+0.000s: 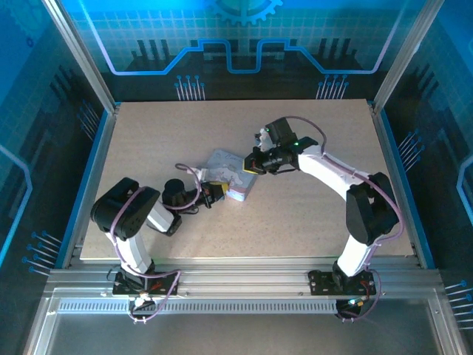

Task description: Unlock a padlock with a key

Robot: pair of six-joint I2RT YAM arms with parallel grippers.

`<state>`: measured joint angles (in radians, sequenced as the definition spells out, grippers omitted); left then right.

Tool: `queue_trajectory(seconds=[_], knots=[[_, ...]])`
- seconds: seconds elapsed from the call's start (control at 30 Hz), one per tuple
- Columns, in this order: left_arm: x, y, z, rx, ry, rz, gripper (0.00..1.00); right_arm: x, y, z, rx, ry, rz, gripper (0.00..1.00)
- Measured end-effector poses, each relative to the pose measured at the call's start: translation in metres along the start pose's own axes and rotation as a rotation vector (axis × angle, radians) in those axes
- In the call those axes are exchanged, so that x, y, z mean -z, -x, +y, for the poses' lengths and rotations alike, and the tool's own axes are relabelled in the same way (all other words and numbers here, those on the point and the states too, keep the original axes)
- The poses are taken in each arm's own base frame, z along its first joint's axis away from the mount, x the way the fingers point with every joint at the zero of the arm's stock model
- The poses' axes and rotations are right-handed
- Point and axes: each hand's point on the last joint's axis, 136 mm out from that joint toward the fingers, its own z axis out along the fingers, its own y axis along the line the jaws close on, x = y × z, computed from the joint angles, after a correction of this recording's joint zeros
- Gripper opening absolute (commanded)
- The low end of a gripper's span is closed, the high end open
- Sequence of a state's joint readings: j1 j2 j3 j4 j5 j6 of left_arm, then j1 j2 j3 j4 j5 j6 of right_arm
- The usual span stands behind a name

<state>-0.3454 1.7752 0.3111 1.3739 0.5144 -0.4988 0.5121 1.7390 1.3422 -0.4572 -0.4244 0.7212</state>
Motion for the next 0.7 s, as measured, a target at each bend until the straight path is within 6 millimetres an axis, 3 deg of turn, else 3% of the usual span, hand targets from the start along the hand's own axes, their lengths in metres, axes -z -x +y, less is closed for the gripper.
queue_trajectory(seconds=[0.13, 0.37, 0.53, 0.7], knots=[[0.026, 0.005, 0.009, 0.011, 0.078, -0.050, 0.00, -0.008, -0.012, 0.018, 0.131, -0.083, -0.026, 0.12], [0.056, 0.041, 0.027, 0.028, 0.231, -0.129, 0.00, -0.041, -0.055, 0.042, 0.296, -0.174, -0.003, 0.12], [0.065, 0.066, 0.034, 0.020, 0.309, -0.135, 0.00, -0.074, -0.076, 0.028, 0.331, -0.265, 0.041, 0.14], [0.077, 0.059, 0.048, 0.067, 0.377, -0.105, 0.00, -0.098, -0.083, 0.005, 0.350, -0.408, 0.039, 0.14]])
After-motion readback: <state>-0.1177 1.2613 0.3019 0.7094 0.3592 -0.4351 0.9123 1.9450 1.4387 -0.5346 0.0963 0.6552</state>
